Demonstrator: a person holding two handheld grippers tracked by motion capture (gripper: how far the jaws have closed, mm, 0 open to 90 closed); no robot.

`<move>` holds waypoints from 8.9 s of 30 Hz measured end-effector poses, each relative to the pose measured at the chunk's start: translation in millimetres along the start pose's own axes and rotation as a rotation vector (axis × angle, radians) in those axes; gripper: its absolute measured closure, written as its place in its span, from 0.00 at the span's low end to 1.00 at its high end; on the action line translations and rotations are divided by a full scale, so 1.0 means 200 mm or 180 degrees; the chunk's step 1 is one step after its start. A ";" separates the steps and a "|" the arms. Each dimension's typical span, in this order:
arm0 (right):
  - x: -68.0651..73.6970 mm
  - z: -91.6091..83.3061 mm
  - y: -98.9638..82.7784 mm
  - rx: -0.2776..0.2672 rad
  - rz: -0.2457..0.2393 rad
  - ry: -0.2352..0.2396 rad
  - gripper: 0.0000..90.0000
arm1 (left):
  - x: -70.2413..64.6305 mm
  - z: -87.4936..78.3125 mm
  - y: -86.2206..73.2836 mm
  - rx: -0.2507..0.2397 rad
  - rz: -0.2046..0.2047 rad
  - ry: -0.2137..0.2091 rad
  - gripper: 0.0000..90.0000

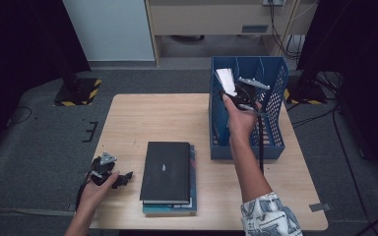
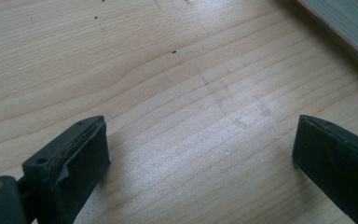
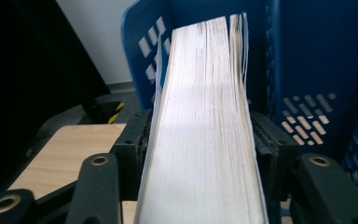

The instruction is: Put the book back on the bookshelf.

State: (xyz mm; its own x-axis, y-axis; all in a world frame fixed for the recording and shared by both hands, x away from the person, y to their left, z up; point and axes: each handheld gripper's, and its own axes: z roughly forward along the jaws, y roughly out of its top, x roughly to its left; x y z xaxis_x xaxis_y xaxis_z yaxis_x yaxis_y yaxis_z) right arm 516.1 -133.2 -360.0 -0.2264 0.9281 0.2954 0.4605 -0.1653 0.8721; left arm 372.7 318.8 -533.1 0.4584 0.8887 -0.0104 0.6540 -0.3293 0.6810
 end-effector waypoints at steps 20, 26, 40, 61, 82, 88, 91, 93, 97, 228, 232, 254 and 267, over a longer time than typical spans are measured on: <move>0.03 -0.14 -0.10 0.0069 0.0005 0.0396 0.31 | 0.00 0.00 0.00 0.0001 0.0007 0.0005 0.03; 0.07 -0.15 -0.13 0.0082 -0.0021 0.0468 0.31 | 0.00 0.00 0.00 -0.0001 -0.0001 0.0004 0.03; 0.12 -0.15 -0.15 0.0101 -0.0030 0.0544 0.26 | 0.00 0.00 0.00 -0.0001 0.0005 0.0001 0.04; 0.05 -0.27 -0.26 0.0211 -0.0426 0.0656 0.08 | 0.00 0.00 0.01 0.0008 -0.0002 -0.0035 0.03; 0.04 -0.35 -0.52 0.0365 -0.0807 0.0713 0.13 | -0.02 0.02 -0.01 -0.0079 -0.0013 0.0055 0.00; 0.10 -0.37 -0.59 0.0427 -0.0919 0.0731 0.13 | -0.03 0.02 -0.01 -0.0076 -0.0025 0.0044 0.00; 0.14 -0.37 -0.64 0.0500 -0.1001 0.0757 0.14 | -0.02 0.01 -0.01 -0.0070 -0.0064 -0.0026 0.00; 0.16 -0.37 -0.67 0.0534 -0.1024 0.0793 0.15 | -0.02 0.00 0.00 -0.0054 -0.0068 -0.0083 0.00; 0.21 -0.35 -0.75 0.0677 -0.1117 0.0870 0.16 | -0.01 -0.04 0.01 -0.0136 -0.0139 -0.0110 0.05; 0.28 -0.11 -0.96 0.1482 -0.0342 0.1784 0.02 | -0.34 -0.01 0.50 -0.0004 0.0360 -0.1474 0.33; 0.30 -0.15 -0.92 0.1375 -0.0404 0.1704 0.07 | -0.33 -0.06 0.51 -0.0066 0.0391 -0.1427 0.40; 0.45 -0.18 -0.66 0.1060 -0.0991 0.1561 0.24 | -0.22 -0.24 0.58 -0.0298 0.0345 -0.1275 0.64; 0.50 -0.19 -0.57 0.0966 -0.1240 0.1470 0.28 | -0.21 -0.30 0.64 -0.0372 0.0422 -0.1149 0.74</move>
State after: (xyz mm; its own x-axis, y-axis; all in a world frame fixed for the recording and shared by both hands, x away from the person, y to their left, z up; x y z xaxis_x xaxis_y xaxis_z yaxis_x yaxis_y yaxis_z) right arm 408.9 -33.9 -414.9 -0.7373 0.6520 0.1768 0.4763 0.3162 0.8205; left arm 401.9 259.0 -401.3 0.7297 0.6649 -0.1594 0.5117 -0.3765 0.7723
